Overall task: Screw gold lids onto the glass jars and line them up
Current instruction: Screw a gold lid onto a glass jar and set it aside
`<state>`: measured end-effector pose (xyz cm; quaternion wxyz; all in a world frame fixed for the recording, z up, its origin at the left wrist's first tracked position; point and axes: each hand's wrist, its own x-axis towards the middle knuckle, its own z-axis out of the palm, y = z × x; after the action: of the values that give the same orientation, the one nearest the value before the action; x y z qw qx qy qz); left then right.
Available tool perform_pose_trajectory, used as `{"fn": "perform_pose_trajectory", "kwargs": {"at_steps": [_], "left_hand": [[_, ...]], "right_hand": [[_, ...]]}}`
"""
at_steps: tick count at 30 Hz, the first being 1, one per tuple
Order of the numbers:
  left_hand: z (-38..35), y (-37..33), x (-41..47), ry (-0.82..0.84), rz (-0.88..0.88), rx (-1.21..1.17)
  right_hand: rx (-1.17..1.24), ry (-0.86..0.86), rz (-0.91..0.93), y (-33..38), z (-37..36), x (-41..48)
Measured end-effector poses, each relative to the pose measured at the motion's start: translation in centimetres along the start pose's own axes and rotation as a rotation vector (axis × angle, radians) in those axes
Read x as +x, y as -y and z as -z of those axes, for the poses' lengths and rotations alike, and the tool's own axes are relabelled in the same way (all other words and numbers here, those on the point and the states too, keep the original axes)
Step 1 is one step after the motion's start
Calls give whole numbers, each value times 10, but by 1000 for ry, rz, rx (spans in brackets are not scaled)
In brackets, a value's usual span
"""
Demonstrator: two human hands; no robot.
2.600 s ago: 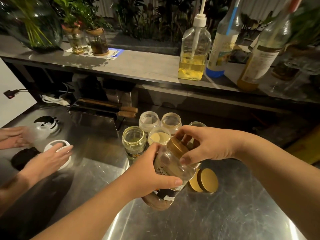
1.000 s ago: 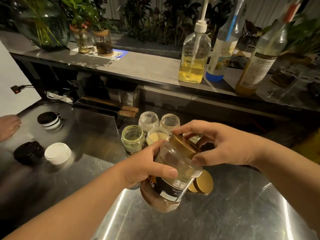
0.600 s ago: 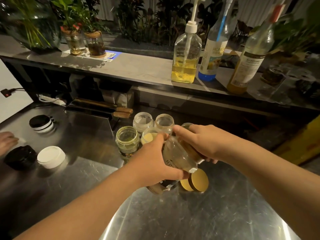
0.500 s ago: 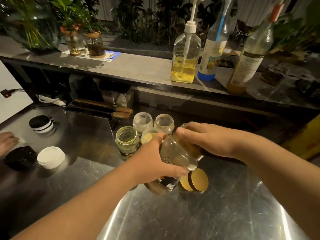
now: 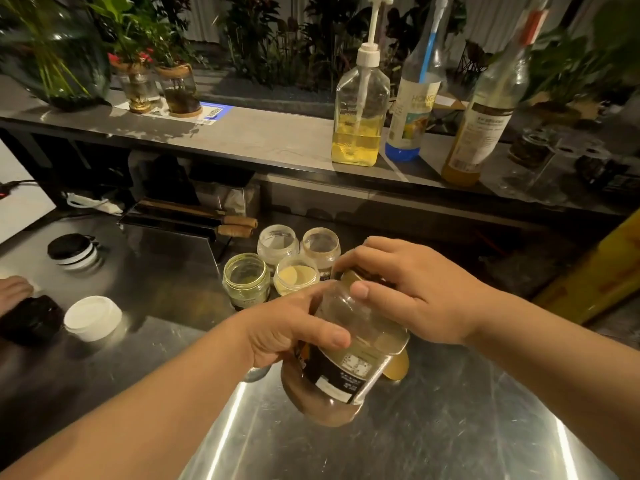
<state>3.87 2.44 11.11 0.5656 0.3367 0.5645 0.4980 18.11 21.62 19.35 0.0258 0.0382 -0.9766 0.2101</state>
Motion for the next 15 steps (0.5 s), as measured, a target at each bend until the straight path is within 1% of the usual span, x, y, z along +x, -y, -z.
{"fn": "perform_pose_trajectory", "kwargs": {"at_steps": [4,6,9,12,15], "left_hand": [[-10,3,18,-222,18,276],[-15,8,27,-301,-1,392],[-24,17,37,-380,-43,499],[-24,23,42,-383,-28,517],[-16,22,41,-321,18,347]], "right_hand": [[-42,46,-306,-7,-14,7],[-27,53,-419,-10,-22,13],[-25,50,-541,-15,-33,19],[19,77,-572,-21,-34,19],[200,169,-469,-28,-25,9]]}}
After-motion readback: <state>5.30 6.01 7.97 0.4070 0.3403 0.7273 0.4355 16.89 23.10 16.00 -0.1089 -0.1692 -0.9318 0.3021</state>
